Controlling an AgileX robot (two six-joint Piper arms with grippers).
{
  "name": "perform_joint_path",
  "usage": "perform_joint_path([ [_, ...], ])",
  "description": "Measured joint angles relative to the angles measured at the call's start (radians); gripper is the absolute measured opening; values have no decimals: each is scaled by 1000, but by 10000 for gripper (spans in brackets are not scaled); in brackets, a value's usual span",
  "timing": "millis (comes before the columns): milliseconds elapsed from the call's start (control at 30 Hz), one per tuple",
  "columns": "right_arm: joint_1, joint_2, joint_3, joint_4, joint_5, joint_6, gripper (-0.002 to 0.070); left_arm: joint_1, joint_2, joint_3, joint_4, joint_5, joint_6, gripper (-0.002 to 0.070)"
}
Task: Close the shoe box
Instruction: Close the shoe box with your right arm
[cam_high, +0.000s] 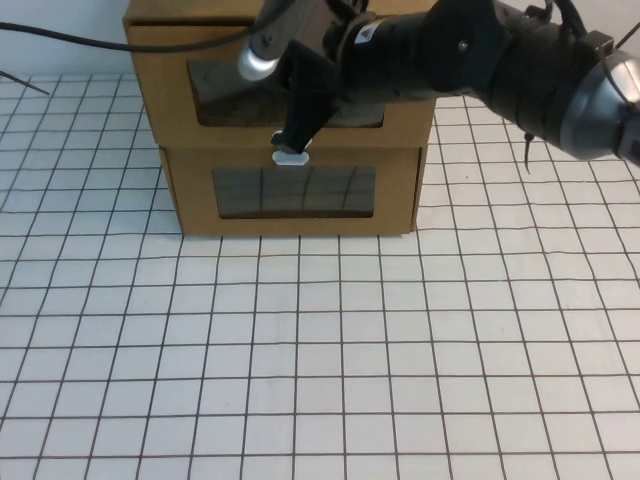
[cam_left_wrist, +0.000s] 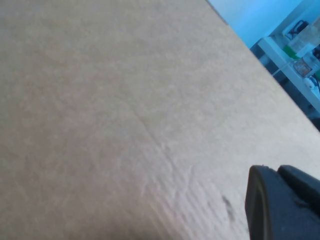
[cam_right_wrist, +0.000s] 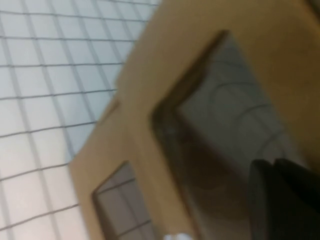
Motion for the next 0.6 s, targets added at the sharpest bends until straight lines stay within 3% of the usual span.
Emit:
perform_joint_path([
  [233, -45, 19, 2, 110, -38, -3, -13, 0, -9, 0, 11, 0, 2, -2],
  [600, -60, 16, 0, 143, 23, -31, -13, 0, -9, 0, 15, 0, 2, -2],
])
